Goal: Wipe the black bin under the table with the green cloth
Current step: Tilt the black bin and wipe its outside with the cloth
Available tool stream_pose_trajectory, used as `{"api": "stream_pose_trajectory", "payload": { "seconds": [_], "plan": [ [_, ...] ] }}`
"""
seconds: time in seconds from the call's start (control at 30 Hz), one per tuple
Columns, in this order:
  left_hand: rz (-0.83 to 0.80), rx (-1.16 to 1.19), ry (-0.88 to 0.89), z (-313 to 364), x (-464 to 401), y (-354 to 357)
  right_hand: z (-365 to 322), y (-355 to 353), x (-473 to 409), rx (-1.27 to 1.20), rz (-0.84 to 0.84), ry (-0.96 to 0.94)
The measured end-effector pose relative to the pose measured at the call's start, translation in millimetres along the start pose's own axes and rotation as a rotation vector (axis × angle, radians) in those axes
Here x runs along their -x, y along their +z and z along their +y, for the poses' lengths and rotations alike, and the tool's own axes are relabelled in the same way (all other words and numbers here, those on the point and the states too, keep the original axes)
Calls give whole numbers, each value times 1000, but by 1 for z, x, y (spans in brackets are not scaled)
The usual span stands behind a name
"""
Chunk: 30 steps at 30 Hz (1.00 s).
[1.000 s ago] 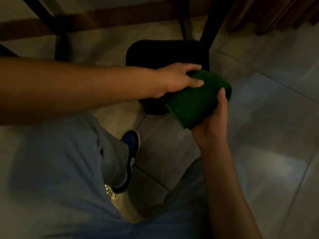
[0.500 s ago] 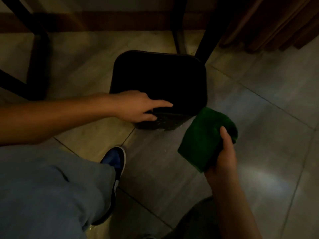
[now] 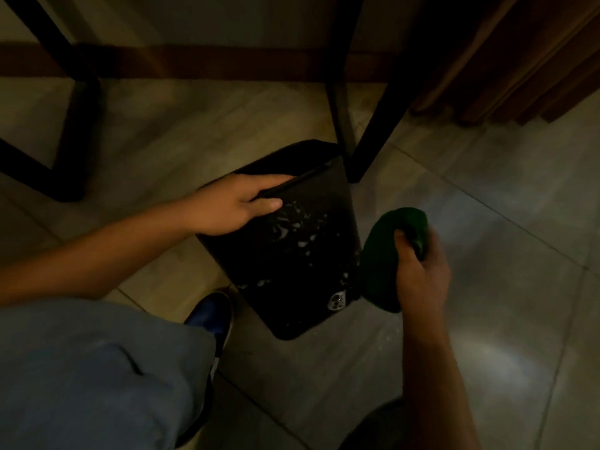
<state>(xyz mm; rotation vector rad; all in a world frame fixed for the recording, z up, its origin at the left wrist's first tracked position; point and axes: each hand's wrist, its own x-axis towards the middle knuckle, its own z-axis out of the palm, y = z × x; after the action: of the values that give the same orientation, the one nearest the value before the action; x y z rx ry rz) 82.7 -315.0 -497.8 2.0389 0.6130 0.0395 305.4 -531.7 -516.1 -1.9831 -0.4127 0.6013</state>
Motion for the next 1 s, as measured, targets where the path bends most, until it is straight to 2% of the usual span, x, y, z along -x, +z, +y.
{"api": "stream_pose_trajectory", "payload": {
  "seconds": [0.07,0.13,0.23,0.43,0.53,0.67,0.83,1.0],
  "plan": [
    [44,166,-70,-17,5,7,15,-1,-17,305,-87,-51],
    [90,251,-136,-29,11,13,28,2,-27,410,-154,-25],
    [135,323,-190,-42,21,20,46,15,-20,390,-166,5],
    [198,440,-314,-58,40,30,64,42,0,47,-168,116],
    [229,489,-339,-63,46,39,61,42,6,112,-183,129],
    [278,484,-351,-70,46,46,77,52,29,284,-190,-78],
    [300,490,-386,-80,49,51,89,91,91,262,-87,-124],
    [319,412,-361,-72,57,55,76,144,127,382,-157,-433]
  ]
}}
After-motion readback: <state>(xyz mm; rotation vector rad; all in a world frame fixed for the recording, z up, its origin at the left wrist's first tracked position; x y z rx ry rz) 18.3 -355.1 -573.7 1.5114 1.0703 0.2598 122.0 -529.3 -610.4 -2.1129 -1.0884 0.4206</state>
